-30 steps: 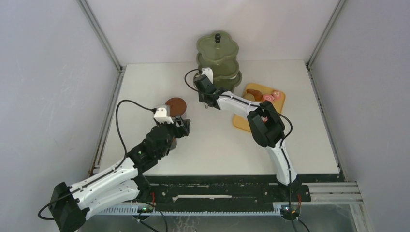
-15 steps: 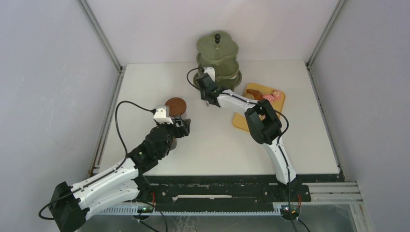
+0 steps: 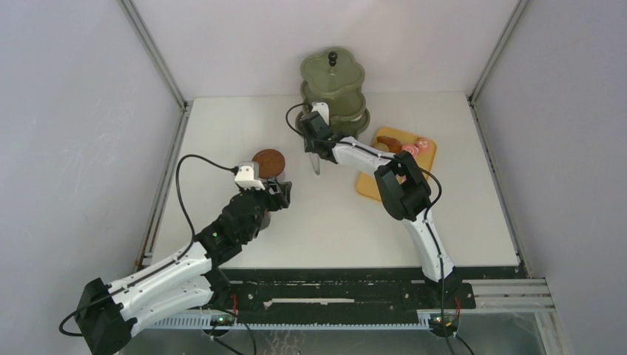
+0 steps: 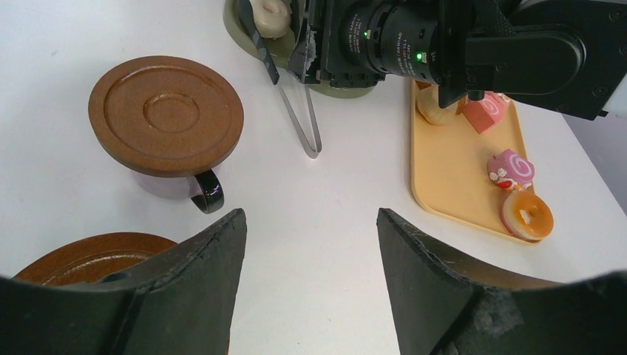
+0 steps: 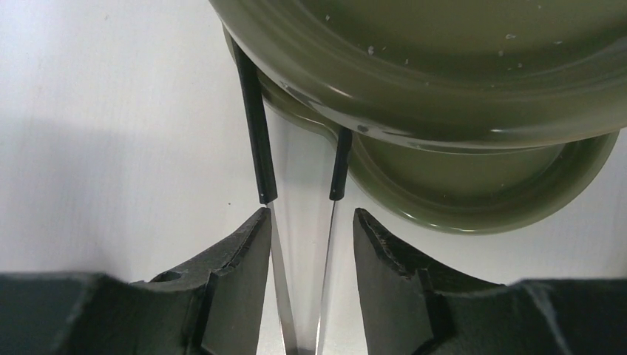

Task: Serve the afternoon tea
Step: Pick up the clamp from the desert table.

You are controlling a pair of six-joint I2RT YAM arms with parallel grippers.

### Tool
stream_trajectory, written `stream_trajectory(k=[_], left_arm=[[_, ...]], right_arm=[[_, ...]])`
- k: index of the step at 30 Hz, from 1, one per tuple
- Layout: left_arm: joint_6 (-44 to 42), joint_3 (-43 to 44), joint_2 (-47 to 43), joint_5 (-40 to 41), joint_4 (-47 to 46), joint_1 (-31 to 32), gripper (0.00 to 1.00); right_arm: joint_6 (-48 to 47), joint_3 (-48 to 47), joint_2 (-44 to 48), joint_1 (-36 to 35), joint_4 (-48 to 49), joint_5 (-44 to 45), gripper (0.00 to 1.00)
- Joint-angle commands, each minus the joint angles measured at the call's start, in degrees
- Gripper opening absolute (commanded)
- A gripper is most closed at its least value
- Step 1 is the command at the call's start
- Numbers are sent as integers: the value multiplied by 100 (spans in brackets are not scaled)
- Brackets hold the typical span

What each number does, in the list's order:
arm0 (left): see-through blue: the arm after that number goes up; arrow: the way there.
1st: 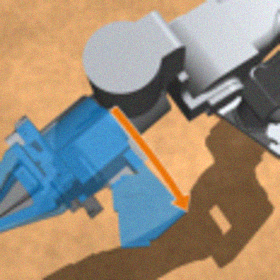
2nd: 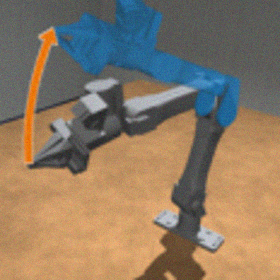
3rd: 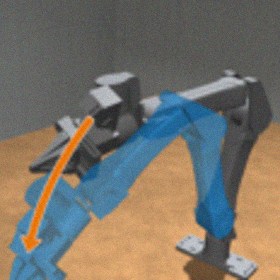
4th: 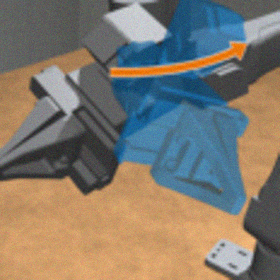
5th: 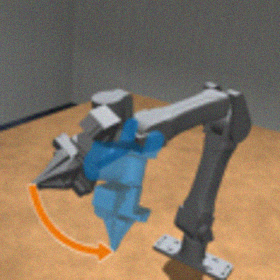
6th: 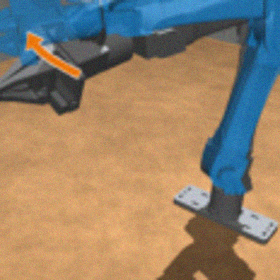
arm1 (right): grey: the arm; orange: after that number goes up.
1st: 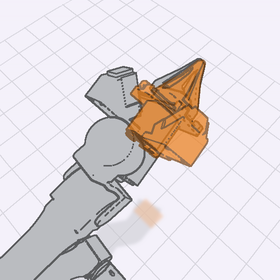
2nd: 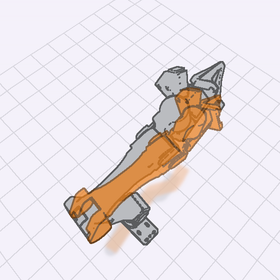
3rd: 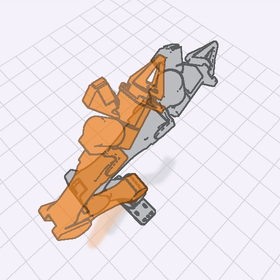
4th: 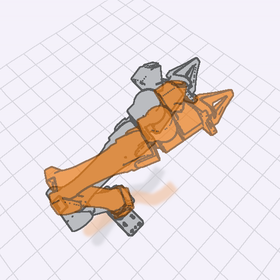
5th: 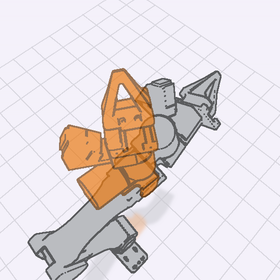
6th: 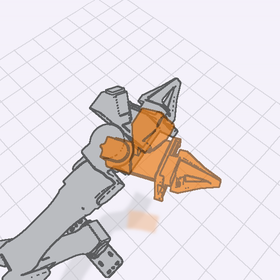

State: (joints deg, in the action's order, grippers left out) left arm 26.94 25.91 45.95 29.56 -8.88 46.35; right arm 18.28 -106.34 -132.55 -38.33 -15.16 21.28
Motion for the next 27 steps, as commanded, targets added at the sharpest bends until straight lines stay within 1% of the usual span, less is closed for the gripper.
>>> stream_trajectory(k=[1,7,9,11,13,17,27], left_arm=[[17,-126,-104,-60,-235,-29,70],[61,-130,-137,-82,-217,-29,70],[78,-150,-137,-88,-218,-22,69],[79,-145,-132,-82,-219,-21,69],[71,-139,-144,-82,-211,-19,69],[74,-130,-170,-88,-189,-20,69],[137,-157,-157,-99,-296,-21,69]], right_arm=[[-99,-55,144,23,240,29,52],[-119,18,156,21,203,5,52],[-213,127,220,-26,315,8,55],[-324,128,219,-91,295,92,59],[-368,29,154,-129,142,138,61],[-311,-180,36,-108,-263,50,62],[-498,-1165,-559,-157,-1278,-36,62]])
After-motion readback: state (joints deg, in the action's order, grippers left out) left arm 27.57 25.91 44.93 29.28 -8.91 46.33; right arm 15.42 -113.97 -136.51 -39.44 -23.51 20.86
